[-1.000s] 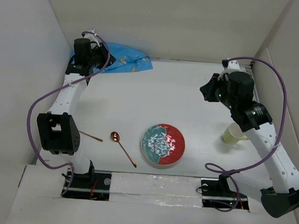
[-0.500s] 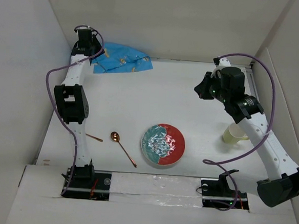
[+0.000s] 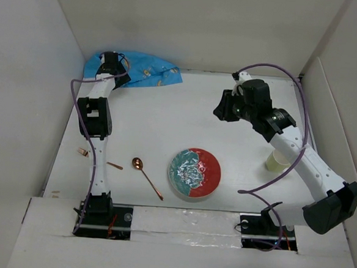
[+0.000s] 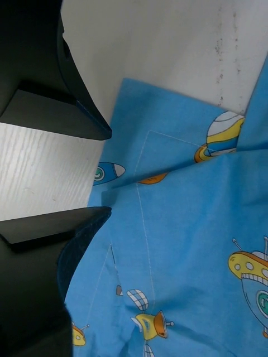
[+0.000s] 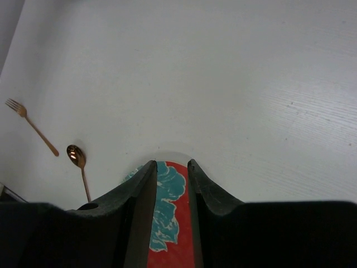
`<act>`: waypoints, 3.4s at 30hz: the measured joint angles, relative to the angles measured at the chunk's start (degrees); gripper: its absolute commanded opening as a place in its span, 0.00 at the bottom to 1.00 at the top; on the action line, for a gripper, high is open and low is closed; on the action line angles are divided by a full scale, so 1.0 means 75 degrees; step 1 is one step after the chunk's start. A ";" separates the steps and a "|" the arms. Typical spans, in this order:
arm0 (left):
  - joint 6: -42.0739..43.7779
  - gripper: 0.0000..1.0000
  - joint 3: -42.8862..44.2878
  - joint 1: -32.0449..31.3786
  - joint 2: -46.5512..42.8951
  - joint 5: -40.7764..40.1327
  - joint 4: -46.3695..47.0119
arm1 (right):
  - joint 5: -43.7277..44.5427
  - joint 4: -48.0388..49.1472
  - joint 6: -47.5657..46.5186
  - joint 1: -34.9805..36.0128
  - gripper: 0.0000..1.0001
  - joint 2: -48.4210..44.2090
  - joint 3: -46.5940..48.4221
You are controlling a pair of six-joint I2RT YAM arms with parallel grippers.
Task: Set the dinner table for one person
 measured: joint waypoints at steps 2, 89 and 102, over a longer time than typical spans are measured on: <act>-0.0064 0.46 0.0070 -0.0006 0.0050 0.0026 0.0093 | 0.0003 -0.0006 0.0012 0.0128 0.33 0.0050 0.0000; -0.0804 0.00 -0.4057 -0.0370 -0.6164 0.5884 0.1346 | -0.2920 0.3354 0.0460 0.0204 0.72 0.4304 -0.0341; -0.0816 0.00 -0.3867 -0.0370 -0.5974 0.5843 0.1247 | -0.2203 0.3325 0.0460 0.0210 0.00 0.6044 0.1530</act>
